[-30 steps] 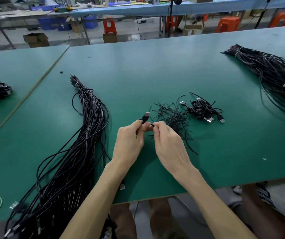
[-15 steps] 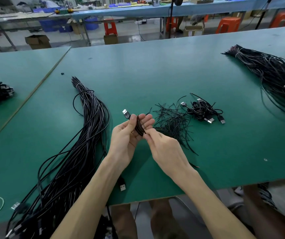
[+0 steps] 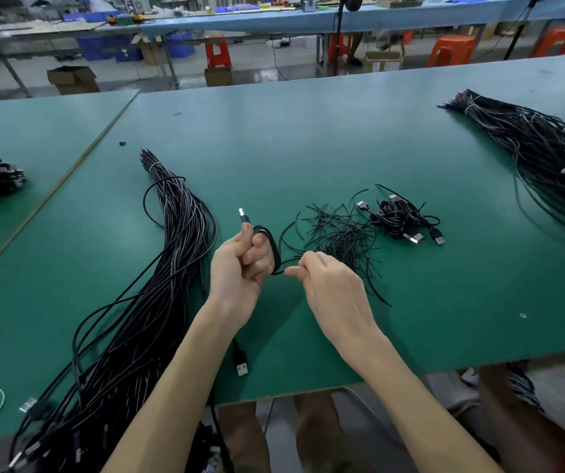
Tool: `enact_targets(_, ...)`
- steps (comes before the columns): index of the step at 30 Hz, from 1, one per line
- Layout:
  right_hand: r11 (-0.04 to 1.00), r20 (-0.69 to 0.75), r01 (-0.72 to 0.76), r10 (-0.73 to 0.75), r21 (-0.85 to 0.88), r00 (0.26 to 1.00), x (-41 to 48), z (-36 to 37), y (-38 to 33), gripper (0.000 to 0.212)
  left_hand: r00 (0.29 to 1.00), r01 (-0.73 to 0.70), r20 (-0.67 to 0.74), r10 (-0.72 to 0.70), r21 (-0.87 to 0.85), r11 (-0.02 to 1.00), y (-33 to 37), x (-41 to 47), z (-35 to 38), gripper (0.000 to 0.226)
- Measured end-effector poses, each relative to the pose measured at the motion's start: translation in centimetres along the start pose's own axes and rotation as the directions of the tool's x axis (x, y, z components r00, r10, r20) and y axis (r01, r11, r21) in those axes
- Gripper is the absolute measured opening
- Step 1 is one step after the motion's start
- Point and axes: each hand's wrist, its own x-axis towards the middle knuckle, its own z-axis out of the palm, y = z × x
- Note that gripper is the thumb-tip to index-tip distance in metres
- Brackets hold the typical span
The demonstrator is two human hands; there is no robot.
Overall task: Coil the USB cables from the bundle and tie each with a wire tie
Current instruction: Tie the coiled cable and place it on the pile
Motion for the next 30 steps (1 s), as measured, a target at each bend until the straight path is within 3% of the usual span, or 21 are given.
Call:
enact_targets(3,0.996,-0.03,-0.093,0.093,0.006,0.995,0.1,0.0,0.1,0.027,0.992,-0.125,0.037,0.12,0.376,0.918,-0.7,0.1,0.3,0.046)
enact_targets(7,0.986,0.032,-0.164,0.163,0.03,0.986,0.2,-0.1,0.2,0.029,0.934,-0.339,0.212,0.287,0.776,0.531,-2.1,0.0,0.1,0.04)
enact_targets(9,0.975,0.075,-0.2,0.193,0.1,0.978,0.3,-0.3,0.4,0.029,0.894,-0.424,0.346,0.283,0.857,0.292,-2.4,-0.2,-0.2,0.033)
enact_targets(11,0.944,0.117,-0.246,0.225,0.221,0.967,0.5,-0.4,0.7,0.028,0.855,-0.48,0.434,0.284,0.87,0.117,-2.5,-0.2,-0.4,0.032)
enact_targets(15,0.859,0.131,-0.279,0.246,0.429,0.96,0.6,-0.5,1.0,0.027,0.844,-0.457,0.415,0.34,0.888,0.052,-2.6,0.0,-0.1,0.03)
enact_targets(17,0.824,0.119,-0.274,0.249,0.496,0.961,0.6,-0.5,1.1,0.025,0.868,-0.41,0.347,0.354,0.904,0.118,-2.9,0.0,0.1,0.024)
enact_targets(21,0.814,0.142,-0.211,0.158,0.542,0.977,0.3,-0.3,1.0,0.02,0.926,-0.321,0.167,0.34,0.822,0.47,-3.2,0.4,0.6,0.018)
enact_targets(24,0.854,0.142,-0.12,0.054,0.507,0.988,0.2,-0.2,0.7,0.019,0.956,-0.279,0.095,0.278,0.584,0.762,-2.7,0.5,0.6,0.019)
enact_targets(26,0.861,0.149,-0.101,0.029,0.499,0.988,0.3,-0.1,0.7,0.02,0.984,-0.175,0.099,0.15,0.349,0.92,-2.2,0.2,0.6,0.03)
enact_targets(30,0.836,0.117,-0.12,0.067,0.535,0.991,0.4,0.1,1.0,0.02,0.992,-0.045,0.127,0.026,0.153,0.987,-1.8,0.0,0.8,0.036)
